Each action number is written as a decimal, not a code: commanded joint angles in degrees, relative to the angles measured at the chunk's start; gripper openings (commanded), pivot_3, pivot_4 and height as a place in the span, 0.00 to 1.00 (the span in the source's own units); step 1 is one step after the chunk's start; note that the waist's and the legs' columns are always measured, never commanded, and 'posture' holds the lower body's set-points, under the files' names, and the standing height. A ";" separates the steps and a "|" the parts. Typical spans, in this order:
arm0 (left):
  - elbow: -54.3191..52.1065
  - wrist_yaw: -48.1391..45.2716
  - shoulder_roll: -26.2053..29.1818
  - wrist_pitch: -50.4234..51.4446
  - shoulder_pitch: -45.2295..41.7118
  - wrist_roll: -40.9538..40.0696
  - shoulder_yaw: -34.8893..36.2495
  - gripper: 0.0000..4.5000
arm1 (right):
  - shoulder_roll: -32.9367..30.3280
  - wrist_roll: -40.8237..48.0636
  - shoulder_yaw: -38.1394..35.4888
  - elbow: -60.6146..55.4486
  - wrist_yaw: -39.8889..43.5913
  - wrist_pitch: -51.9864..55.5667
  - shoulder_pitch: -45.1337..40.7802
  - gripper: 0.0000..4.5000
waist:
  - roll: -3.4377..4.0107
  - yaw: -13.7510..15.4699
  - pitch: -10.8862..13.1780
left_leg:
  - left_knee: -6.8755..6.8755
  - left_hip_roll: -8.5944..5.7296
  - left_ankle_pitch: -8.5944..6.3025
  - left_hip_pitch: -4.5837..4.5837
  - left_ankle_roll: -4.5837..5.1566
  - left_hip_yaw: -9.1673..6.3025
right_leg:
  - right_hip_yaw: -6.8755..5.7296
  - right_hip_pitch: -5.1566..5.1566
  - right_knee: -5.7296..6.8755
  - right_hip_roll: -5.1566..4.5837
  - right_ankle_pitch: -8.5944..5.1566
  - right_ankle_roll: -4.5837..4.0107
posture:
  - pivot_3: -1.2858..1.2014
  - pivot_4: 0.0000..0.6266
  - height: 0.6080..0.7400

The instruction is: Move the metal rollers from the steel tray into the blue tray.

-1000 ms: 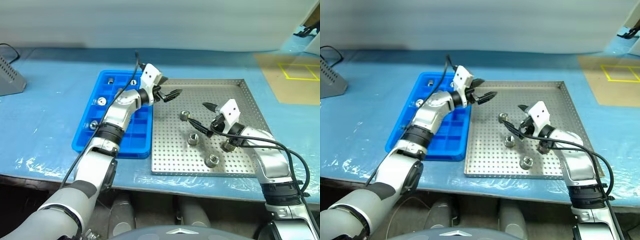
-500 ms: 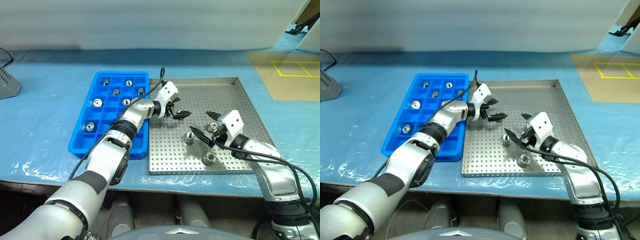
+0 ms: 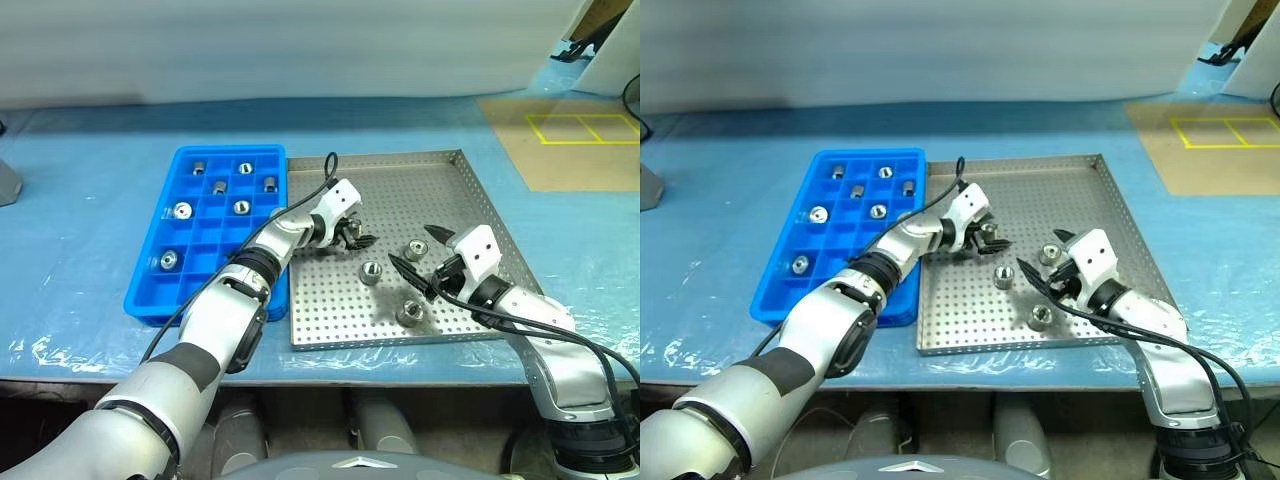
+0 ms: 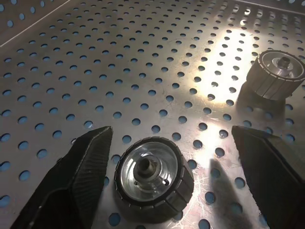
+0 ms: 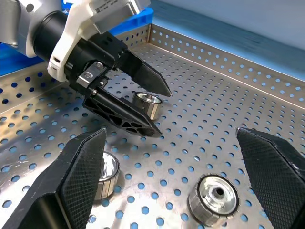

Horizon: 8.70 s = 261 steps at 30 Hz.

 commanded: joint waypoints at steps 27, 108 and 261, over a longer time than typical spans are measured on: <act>-55.73 18.86 3.61 12.19 19.58 -7.95 11.16 0.41 | 0.95 5.67 5.21 6.79 10.02 -1.37 -12.59 1.00 | 0.02 0.34 0.02 | 0.16 0.02 -0.13 -0.28 0.39 -0.07 | -0.20 -0.03 -0.13 -0.12 0.00 -0.02 | 0.40 0.24 1.00; -33.76 -20.43 3.87 5.07 17.85 -5.72 -14.68 0.86 | -5.83 0.61 -4.11 -2.84 0.67 0.27 2.14 1.00 | 0.08 -0.42 -0.01 | -0.07 0.02 0.02 -0.03 0.00 0.09 | 0.05 -0.09 -0.01 -0.02 -0.03 0.04 | 0.26 0.24 1.00; -62.52 9.29 11.57 21.62 27.28 -17.43 1.56 0.82 | -0.09 -1.17 0.39 10.07 6.71 -2.52 -11.53 1.00 | 0.12 5.11 -0.05 | -0.14 0.00 0.16 0.12 -0.15 0.02 | -0.04 -0.01 0.26 -0.09 -0.06 0.10 | 0.34 0.24 1.00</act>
